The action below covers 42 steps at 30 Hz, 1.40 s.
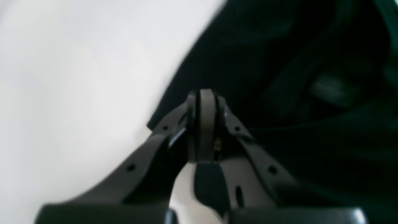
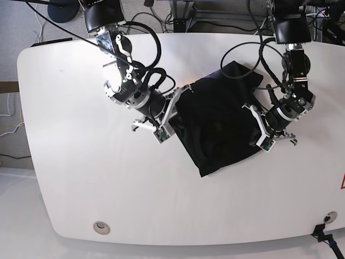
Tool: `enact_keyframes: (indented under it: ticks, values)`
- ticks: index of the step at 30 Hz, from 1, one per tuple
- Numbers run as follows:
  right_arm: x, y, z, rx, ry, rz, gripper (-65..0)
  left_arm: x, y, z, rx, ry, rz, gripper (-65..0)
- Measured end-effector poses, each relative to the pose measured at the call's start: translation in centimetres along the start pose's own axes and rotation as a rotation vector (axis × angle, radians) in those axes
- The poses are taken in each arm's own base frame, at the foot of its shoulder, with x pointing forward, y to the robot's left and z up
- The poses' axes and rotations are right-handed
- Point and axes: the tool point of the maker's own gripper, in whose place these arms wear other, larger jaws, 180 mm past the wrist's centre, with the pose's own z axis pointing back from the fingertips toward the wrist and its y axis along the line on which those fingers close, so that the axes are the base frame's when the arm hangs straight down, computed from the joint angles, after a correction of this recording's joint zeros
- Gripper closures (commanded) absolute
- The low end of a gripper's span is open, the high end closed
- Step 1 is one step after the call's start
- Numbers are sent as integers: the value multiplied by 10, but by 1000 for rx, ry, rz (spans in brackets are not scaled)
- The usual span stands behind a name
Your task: Fold the T-shirt properly
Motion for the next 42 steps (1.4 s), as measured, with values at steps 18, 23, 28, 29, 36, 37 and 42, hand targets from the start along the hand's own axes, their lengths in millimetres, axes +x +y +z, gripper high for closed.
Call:
enact_keyframes:
  ticks: [18, 23, 28, 29, 36, 37, 42]
  values:
    - [-73, -22, -55, -1, 67, -183, 0, -54, -56, -22, -134, 95, 161, 0]
    - [-89, -23, -27, -19, 70, -161, 0, -43, -48, -41, -169, 98, 116, 0]
    - [-86, -28, -23, -27, 66, -138, 0, -41, -53, -30, -153, 104, 77, 0]
    - [-86, -28, -23, -28, 68, -134, 0, -42, -54, -27, -149, 107, 64, 0]
    - [-36, -76, -3, -118, -74, -9, 0, -11, -50, -3, -80, -117, 98, 0]
    - [-30, -88, 3, -148, -108, -11, 0, -6, -55, 0, -92, -162, 106, 0]
    - [-38, -125, 40, -275, -177, -71, 0, 3, -47, 10, 56, -311, 201, 0]
